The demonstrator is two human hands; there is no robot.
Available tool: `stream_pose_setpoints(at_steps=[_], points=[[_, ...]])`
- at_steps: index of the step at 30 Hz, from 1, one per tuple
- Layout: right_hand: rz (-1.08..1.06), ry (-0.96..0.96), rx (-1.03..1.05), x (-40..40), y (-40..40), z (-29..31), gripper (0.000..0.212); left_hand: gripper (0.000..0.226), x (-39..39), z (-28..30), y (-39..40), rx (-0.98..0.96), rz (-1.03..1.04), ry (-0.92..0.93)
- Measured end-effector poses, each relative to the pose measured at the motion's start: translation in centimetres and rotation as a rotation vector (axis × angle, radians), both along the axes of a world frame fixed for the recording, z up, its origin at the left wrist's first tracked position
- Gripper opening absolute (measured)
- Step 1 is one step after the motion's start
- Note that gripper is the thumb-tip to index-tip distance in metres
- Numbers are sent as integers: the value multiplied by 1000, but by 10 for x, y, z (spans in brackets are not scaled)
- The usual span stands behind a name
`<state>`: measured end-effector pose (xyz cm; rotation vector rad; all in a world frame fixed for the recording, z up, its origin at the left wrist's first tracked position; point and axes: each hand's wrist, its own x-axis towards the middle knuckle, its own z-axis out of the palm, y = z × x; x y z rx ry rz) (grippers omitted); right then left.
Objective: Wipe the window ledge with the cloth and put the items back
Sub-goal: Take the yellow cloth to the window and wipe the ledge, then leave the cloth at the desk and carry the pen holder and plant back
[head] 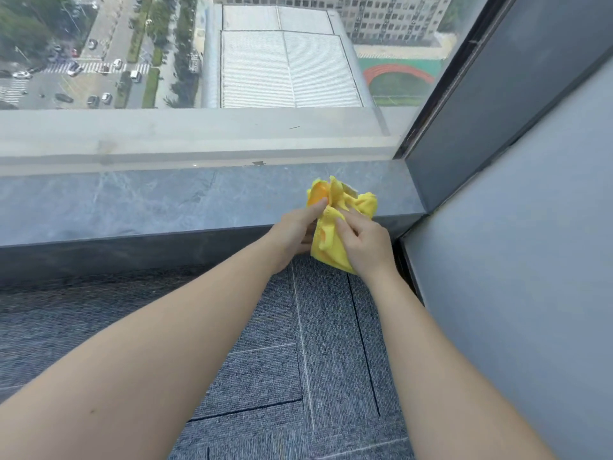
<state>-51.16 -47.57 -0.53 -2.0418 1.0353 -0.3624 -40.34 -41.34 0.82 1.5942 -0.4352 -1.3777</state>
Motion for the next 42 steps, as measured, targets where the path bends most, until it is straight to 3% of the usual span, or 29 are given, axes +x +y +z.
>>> stream_pose_setpoints(at_steps=[2, 4, 6, 10, 12, 14, 17, 20, 25, 28, 32, 35, 42], points=[[37, -41, 17, 11, 10, 14, 39, 26, 7, 10, -3, -66, 77, 203], [29, -83, 21, 20, 15, 32, 45, 19, 16, 26, -4, -128, 143, 273], [-14, -152, 57, 26, 18, 54, 51, 17, 25, 54, -1, -131, 206, 233], [-233, -381, 345, 30, 25, 126, 79, 28, 36, 131, 18, -94, 272, 197], [-365, -345, 422, 29, 26, 168, 74, 31, 42, 178, 32, -90, 296, 202], [-401, -229, 628, 32, 28, 212, 65, 28, 47, 229, 49, -99, 316, 231], [-245, -139, 1122, 48, 48, 286, 60, 16, 58, 309, 83, -123, 368, 269], [-83, -166, 1359, 70, 80, 357, 48, 15, 72, 385, 126, -154, 460, 280], [110, -170, 1287, 116, 138, 476, 27, 9, 96, 496, 221, -103, 740, 117], [245, -123, 1107, 149, 195, 537, 28, 13, 108, 546, 286, -24, 915, -59], [412, -159, 852, 189, 301, 594, 6, 9, 113, 602, 394, 39, 1125, -260], [525, -182, 834, 205, 399, 628, 5, 24, 106, 639, 490, 20, 1271, -378], [913, -114, 860, 199, 619, 701, 13, 8, 41, 712, 707, 49, 1596, -480]])
